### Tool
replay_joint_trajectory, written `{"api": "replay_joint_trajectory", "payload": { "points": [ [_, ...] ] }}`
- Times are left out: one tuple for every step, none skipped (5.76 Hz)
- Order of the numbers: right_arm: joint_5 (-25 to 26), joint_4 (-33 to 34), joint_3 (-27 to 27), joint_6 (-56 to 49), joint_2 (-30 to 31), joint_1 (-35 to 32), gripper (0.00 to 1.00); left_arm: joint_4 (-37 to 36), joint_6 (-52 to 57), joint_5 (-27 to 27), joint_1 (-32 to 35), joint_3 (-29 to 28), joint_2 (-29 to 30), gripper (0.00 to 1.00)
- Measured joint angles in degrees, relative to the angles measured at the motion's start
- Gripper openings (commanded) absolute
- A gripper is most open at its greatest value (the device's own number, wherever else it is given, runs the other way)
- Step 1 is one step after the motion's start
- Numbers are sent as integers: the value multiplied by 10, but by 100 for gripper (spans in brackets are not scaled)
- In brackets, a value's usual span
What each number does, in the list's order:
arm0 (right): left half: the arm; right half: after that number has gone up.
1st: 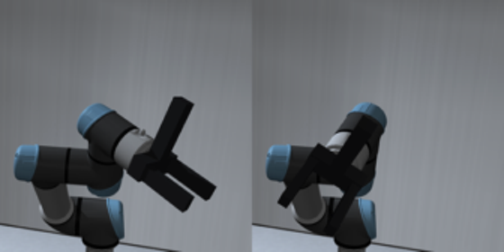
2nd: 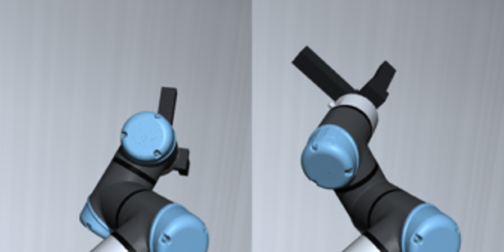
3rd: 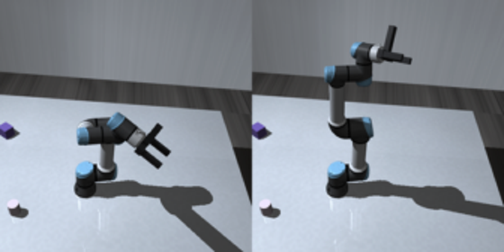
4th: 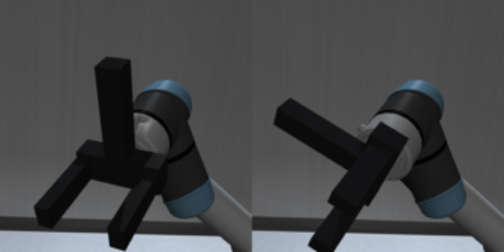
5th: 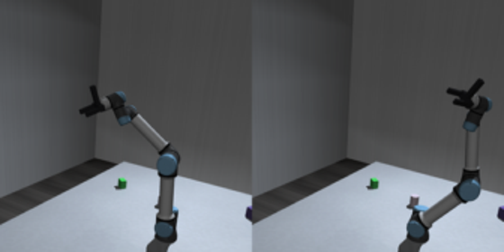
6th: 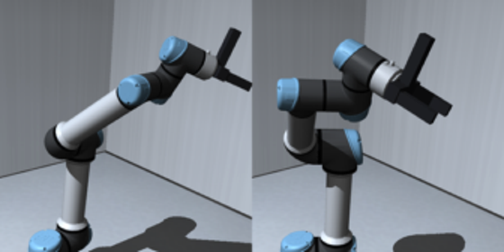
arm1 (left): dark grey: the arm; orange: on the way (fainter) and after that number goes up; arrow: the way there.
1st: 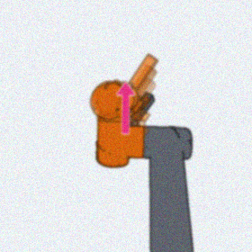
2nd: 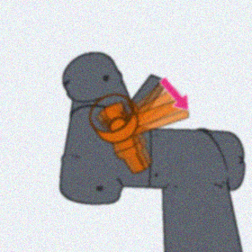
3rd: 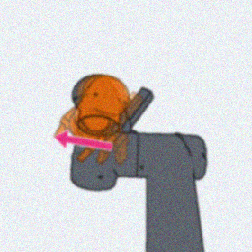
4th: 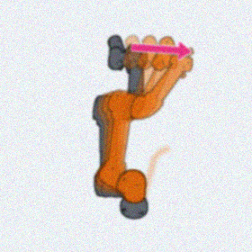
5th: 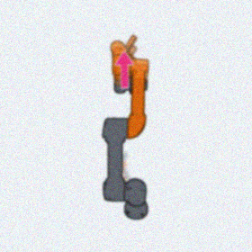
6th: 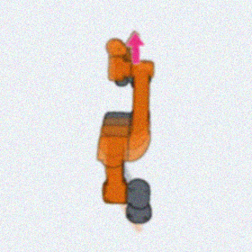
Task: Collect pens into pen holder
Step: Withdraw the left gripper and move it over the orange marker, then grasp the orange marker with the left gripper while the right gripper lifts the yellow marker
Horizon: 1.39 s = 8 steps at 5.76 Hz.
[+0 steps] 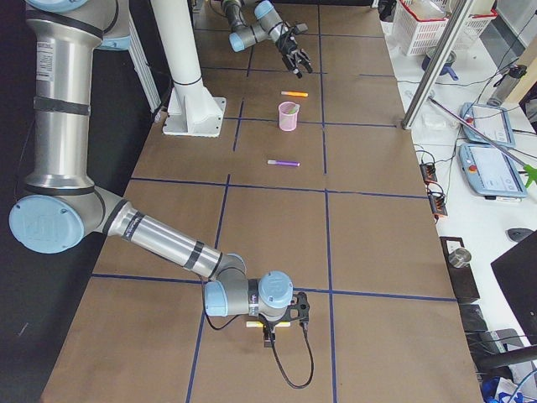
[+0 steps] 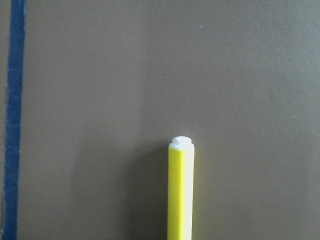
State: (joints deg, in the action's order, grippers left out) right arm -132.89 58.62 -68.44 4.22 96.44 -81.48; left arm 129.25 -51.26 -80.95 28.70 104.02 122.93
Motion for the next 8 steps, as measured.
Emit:
{"api": "replay_joint_trajectory", "payload": {
  "points": [
    [0,0,0,0,0,0,100,-107,0,-96,52,22,1,100],
    [0,0,0,0,0,0,100,-204,0,-210,106,25,2,100],
    [0,0,0,-1,0,0,100,-282,1,-308,144,21,2,100],
    [0,-1,0,-1,0,0,100,-352,12,-373,161,16,3,100],
    [0,-1,0,-2,0,0,100,-417,38,-409,165,14,5,100],
    [0,0,0,-2,2,0,86,-460,60,-425,166,12,6,100],
    [1,0,1,-2,3,-1,69,-474,68,-429,166,10,6,100],
    [1,0,2,-2,3,-1,59,-478,70,-430,166,9,6,100]
  ]
}}
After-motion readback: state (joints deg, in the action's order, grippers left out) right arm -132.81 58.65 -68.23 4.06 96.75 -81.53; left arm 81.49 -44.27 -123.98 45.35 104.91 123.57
